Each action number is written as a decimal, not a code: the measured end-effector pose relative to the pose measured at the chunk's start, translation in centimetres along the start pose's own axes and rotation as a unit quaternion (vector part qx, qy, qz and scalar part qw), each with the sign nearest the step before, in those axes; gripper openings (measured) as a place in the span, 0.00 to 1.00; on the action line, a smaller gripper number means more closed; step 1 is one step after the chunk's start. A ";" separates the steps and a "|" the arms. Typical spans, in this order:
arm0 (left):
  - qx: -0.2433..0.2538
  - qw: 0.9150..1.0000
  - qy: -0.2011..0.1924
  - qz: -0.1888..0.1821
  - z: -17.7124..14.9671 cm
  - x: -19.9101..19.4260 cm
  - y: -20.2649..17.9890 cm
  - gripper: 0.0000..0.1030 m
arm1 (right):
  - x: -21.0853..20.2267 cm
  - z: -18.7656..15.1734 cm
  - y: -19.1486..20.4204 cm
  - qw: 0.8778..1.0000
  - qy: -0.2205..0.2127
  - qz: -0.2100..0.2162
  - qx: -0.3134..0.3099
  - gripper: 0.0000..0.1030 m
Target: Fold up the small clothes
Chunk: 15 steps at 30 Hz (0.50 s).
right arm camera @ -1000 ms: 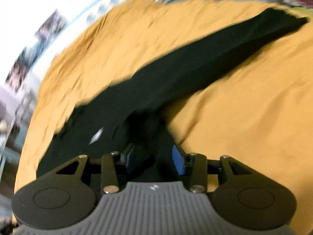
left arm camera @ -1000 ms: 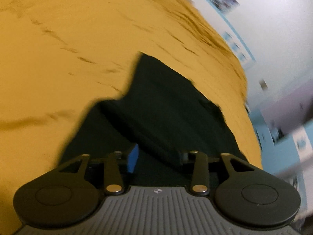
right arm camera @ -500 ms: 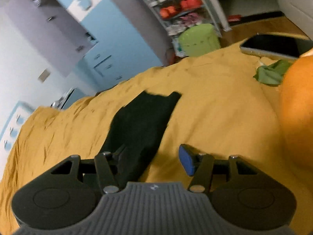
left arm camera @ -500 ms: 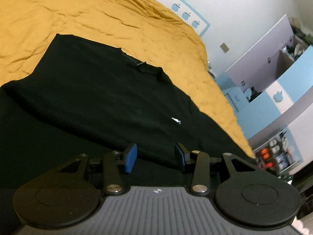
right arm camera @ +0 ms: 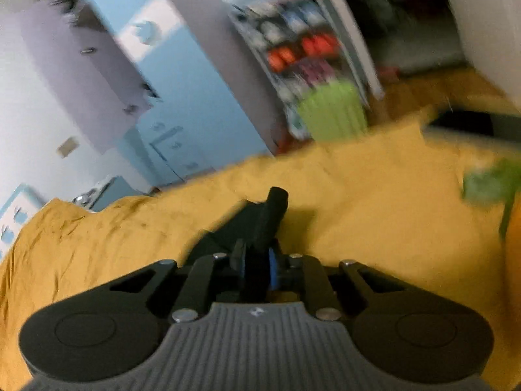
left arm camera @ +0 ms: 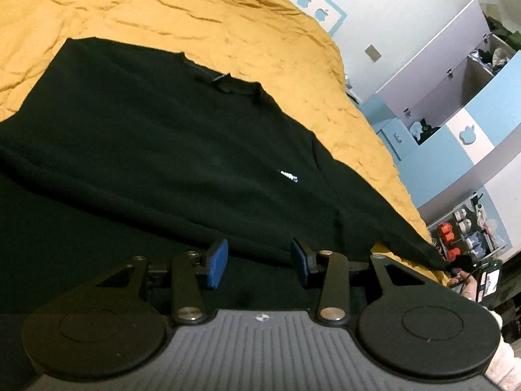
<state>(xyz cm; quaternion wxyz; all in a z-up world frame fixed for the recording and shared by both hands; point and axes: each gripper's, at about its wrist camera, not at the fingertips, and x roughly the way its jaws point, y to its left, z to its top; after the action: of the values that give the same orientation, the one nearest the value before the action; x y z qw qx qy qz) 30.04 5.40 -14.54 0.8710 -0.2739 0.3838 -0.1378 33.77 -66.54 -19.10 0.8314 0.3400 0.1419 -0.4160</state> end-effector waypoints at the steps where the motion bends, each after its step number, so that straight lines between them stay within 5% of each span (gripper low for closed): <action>1: -0.001 1.000 -0.003 -0.002 0.0 -0.3 0.1 0.47 | -1.1 0.2 1.0 1.000 -0.010 0.013 -0.018 0.07; 5: -0.017 1.000 -0.014 -0.006 0.0 -2.0 1.1 0.47 | -5.5 1.4 5.1 0.995 -0.010 0.089 -0.035 0.06; 9: -0.041 0.998 -0.043 -0.006 -0.3 -4.3 2.8 0.47 | -12.3 0.8 11.6 0.978 0.004 0.196 -0.069 0.06; 15: -0.086 0.994 -0.067 -0.017 -0.5 -7.3 6.2 0.46 | -25.2 -6.3 21.9 0.917 0.057 0.373 -0.130 0.04</action>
<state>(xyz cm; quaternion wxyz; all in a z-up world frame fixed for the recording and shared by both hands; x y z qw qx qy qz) 24.98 13.48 -14.14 0.8655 -0.3631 0.3300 -0.1007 35.83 -38.01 -0.82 0.9535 0.2805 0.1049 -0.0330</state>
